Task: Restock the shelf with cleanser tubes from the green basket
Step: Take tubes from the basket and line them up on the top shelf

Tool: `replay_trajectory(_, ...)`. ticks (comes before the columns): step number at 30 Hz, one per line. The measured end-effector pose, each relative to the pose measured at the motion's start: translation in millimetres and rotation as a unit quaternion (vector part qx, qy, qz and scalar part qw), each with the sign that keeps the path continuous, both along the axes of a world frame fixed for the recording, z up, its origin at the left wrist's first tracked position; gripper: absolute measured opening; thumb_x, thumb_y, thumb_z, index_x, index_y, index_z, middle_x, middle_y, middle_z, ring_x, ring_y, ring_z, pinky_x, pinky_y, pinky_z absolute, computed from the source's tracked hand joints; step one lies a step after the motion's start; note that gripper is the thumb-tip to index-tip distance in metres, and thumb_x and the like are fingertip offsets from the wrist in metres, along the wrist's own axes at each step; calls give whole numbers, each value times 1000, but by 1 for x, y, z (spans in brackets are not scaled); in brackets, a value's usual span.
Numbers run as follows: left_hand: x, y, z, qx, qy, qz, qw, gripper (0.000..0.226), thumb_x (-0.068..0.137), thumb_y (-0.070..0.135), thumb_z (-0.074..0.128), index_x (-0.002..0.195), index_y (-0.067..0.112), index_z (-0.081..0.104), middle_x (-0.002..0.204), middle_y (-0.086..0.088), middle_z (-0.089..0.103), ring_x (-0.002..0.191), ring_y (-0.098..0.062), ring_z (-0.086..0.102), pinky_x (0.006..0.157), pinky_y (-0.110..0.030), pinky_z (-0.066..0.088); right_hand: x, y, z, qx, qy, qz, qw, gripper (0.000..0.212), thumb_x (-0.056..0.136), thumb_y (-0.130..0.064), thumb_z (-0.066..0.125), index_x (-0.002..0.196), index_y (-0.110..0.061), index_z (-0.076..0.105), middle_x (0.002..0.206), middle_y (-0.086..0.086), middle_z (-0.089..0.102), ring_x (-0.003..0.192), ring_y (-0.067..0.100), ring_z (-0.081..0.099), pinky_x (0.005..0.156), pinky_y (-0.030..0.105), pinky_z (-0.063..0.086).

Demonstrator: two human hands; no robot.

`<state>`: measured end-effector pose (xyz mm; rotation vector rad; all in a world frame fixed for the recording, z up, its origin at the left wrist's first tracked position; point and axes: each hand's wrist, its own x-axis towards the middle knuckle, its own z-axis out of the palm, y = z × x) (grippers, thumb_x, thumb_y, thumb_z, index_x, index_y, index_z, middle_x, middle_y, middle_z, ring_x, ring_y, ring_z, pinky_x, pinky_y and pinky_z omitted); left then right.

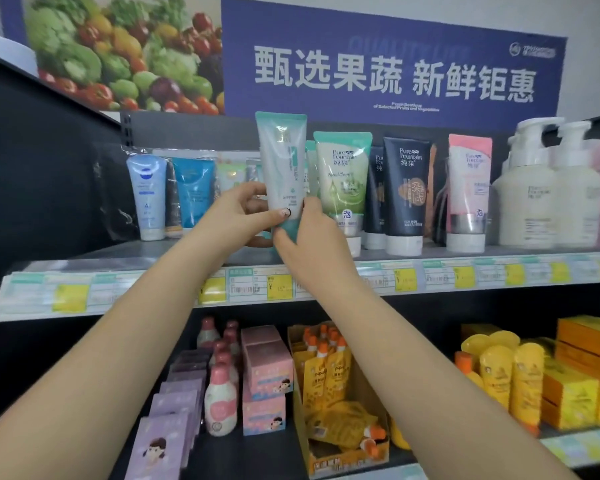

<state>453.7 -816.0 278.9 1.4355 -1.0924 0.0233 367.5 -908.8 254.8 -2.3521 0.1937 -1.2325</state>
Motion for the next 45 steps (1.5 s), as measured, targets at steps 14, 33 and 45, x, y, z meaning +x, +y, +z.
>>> replay_trajectory(14,0,-4,-4,57,-61,79,993,29,84,17,65,111,19,54,101,0,61,87,-14,64,68,-31,59,4,-1,-3,-19,4,-24,1000,85,84,-22,63,148,-12,9,130,13,51,113,29,52,90,37,45)
replay_trajectory(33,3,-7,-5,78,-51,75,993,25,87,19,61,112,19,56,102,2,68,92,-13,66,67,-28,58,6,-3,-9,-53,-23,-29,998,82,87,-21,60,149,-13,8,138,12,38,120,28,43,97,35,38)
replay_trajectory(45,0,-7,-8,-84,-45,160,982,22,86,7,44,105,14,54,96,-1,65,92,-18,63,72,-35,55,10,3,-20,-65,-111,-50,990,73,86,-15,61,145,-6,20,142,12,32,125,26,35,102,33,31)
